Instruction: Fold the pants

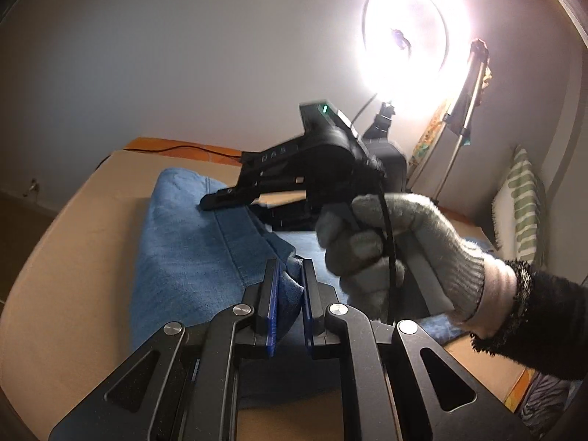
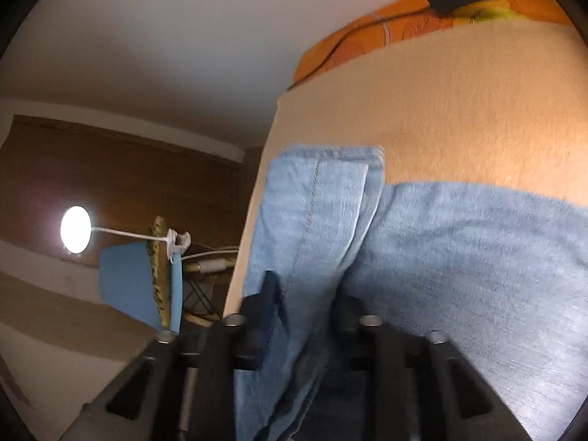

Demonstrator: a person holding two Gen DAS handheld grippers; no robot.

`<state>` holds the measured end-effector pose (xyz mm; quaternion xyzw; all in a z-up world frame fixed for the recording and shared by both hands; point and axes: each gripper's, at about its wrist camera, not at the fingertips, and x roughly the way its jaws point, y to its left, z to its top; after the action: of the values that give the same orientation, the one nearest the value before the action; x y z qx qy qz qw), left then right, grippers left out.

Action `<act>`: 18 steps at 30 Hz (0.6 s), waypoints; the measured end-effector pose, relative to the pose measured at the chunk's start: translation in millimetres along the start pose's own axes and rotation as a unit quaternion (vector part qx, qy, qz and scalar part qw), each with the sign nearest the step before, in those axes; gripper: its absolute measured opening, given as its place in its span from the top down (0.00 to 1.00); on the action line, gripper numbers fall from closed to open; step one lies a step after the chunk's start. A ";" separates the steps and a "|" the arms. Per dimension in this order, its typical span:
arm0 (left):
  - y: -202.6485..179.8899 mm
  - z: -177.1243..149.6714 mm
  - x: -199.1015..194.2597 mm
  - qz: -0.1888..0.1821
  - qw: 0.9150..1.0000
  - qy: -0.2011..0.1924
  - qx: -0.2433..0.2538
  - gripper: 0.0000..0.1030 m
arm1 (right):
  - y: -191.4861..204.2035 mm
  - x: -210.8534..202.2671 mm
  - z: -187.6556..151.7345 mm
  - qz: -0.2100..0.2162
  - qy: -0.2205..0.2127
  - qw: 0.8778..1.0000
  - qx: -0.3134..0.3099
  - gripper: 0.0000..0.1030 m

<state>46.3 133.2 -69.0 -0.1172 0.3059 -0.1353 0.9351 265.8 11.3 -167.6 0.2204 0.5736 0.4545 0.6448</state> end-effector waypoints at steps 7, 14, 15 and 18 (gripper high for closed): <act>-32.5 0.4 1.5 -0.031 0.999 0.006 0.023 0.91 | 32.1 -58.1 -13.2 -0.054 -0.061 0.994 -0.071 0.92; -85.4 2.9 8.3 -0.072 0.996 0.009 0.052 0.91 | 43.8 -119.0 -37.4 -0.119 -0.102 0.982 -0.101 0.93; -92.4 1.9 9.5 -0.077 0.995 0.010 0.057 0.91 | 41.6 -130.9 -42.0 -0.129 -0.108 0.980 -0.101 0.93; -118.6 0.9 13.0 -0.096 0.993 0.014 0.066 0.91 | 30.3 -165.3 -50.6 -0.153 -0.120 0.976 -0.102 0.93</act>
<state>35.4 18.1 -39.5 -0.0828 0.2965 -0.2461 0.9191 220.0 -124.6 -66.4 0.1159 0.4693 0.3768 0.7902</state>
